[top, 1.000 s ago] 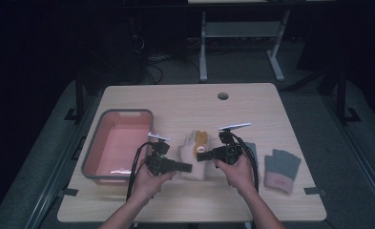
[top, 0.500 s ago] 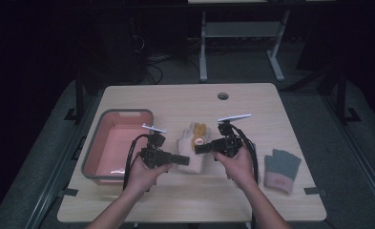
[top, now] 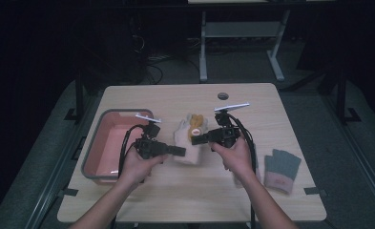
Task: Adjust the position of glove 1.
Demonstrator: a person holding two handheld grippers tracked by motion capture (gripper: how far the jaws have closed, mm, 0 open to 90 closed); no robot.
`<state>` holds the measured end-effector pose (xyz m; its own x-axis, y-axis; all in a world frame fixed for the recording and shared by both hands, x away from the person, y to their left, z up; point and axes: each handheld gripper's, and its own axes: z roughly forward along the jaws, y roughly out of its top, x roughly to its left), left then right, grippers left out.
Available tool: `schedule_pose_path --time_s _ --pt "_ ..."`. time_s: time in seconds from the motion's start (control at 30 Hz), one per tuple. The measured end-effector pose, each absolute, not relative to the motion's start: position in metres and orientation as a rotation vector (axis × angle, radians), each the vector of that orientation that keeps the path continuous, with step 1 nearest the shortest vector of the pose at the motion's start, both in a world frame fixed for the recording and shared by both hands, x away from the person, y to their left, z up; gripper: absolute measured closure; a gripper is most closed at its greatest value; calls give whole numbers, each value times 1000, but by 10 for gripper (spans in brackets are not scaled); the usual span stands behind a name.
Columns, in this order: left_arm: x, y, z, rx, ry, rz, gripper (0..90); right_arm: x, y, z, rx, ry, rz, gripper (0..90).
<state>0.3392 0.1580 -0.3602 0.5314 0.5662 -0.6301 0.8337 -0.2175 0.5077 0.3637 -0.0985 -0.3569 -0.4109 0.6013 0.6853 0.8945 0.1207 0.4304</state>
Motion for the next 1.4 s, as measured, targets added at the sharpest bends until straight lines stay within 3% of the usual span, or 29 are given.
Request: schedule_pose_path --time_s 1.4 --pt "352 222 -308 1858 1154 -312 702 397 -34 -300 -1324 -2151 -1211 752"
